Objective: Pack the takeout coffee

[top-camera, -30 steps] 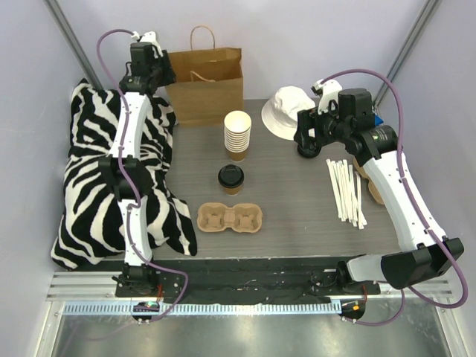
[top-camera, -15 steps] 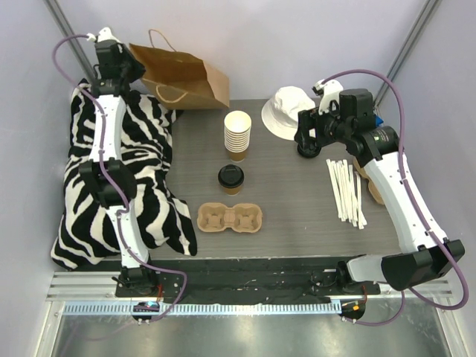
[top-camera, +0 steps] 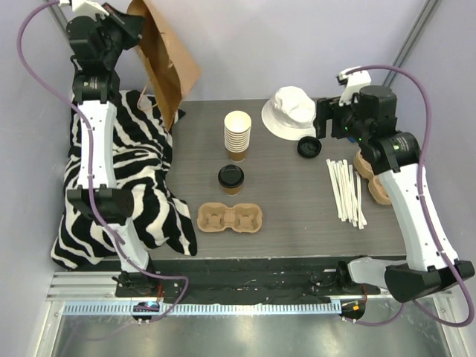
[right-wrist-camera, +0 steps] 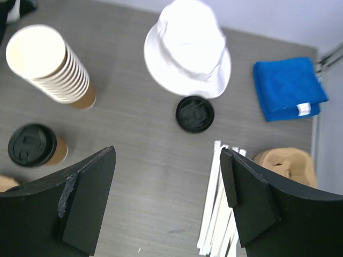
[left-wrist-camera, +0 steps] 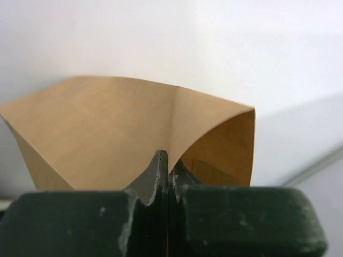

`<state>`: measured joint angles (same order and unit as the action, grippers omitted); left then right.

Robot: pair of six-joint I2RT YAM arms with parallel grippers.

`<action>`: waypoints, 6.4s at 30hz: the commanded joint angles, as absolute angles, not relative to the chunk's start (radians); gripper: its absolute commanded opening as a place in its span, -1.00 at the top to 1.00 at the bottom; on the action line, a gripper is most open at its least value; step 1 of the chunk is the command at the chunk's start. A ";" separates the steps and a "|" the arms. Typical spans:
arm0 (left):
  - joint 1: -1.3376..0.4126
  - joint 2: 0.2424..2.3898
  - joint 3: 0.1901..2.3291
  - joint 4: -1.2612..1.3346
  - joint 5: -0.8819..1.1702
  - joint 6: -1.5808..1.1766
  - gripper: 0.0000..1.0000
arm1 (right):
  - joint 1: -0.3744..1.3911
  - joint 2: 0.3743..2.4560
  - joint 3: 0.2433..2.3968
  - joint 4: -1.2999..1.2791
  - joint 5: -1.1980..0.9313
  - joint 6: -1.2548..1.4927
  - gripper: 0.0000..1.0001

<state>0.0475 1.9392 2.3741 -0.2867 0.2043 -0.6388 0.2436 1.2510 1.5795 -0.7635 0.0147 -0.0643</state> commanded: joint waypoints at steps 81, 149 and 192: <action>-1.000 1.721 1.965 -0.535 0.250 0.040 0.70 | 0.222 0.971 1.557 -0.867 -0.411 -0.552 0.77; -0.999 1.597 1.732 -0.515 0.014 -0.242 0.66 | 0.256 1.020 1.594 -0.919 -0.433 -0.693 0.80; -0.741 1.299 1.452 -0.169 0.307 -0.388 -0.76 | 0.268 0.994 1.473 -0.566 -0.356 -0.555 0.98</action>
<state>-0.6823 1.2602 1.3628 -0.1879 0.4049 -0.5018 0.2661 0.9909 1.4311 -0.6338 -0.3740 -0.5602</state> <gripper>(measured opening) 0.895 0.033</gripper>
